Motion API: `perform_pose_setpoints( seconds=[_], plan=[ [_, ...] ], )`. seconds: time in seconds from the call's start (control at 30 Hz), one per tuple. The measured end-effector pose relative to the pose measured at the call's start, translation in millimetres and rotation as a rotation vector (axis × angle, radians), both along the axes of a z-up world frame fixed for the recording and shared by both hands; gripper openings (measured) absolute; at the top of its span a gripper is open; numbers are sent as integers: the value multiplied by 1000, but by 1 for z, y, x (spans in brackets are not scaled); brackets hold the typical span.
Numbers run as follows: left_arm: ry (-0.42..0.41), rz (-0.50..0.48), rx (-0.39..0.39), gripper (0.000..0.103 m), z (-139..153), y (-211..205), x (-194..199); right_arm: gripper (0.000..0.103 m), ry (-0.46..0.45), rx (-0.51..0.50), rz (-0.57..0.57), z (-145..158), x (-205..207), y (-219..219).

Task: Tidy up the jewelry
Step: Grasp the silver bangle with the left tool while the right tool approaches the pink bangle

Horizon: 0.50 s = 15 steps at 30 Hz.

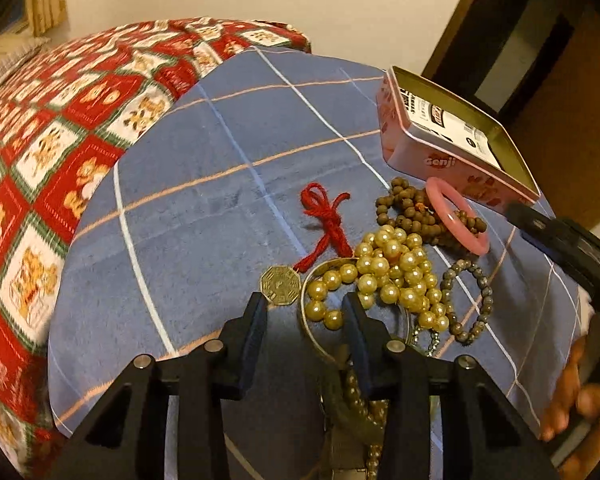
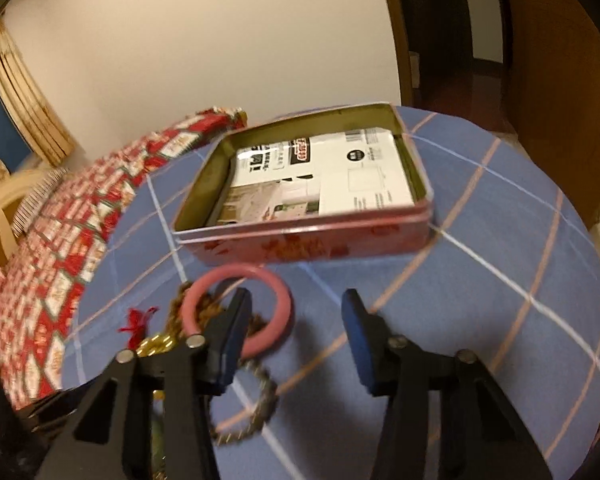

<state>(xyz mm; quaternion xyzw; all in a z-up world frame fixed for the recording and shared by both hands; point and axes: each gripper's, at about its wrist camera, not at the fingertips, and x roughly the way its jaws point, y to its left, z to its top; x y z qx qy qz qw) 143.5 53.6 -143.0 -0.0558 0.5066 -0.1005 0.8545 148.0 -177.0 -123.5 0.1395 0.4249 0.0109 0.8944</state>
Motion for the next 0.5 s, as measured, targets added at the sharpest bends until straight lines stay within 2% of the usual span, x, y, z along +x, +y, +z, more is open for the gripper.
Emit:
perform_pose_setpoints(
  seconds=[0.13,0.17,0.2,0.33,0.37,0.4,0.43,0.5],
  plan=[
    [7,-36,-7,18,-1,-2,4,42,63,-23,39,-18,22,11],
    [0,-45,14,18,-1,-4,4,42,81,-27,61,-23,25,17],
    [-8,-49,29,16,-1,-6,4,42,59,-65,67,-23,24,21],
    [-28,-54,18,12,-1,-5,5,40,35,-200,113,-26,24,40],
    [-41,-47,18,9,1,-3,4,24,32,-219,120,-27,24,40],
    [-61,-40,27,6,5,-1,2,14,34,-234,127,-28,25,40],
    [-77,-36,24,6,9,1,1,13,39,-222,132,-27,25,37],
    [-111,-23,13,6,19,6,-1,13,51,-115,127,-26,24,26]
  ],
)
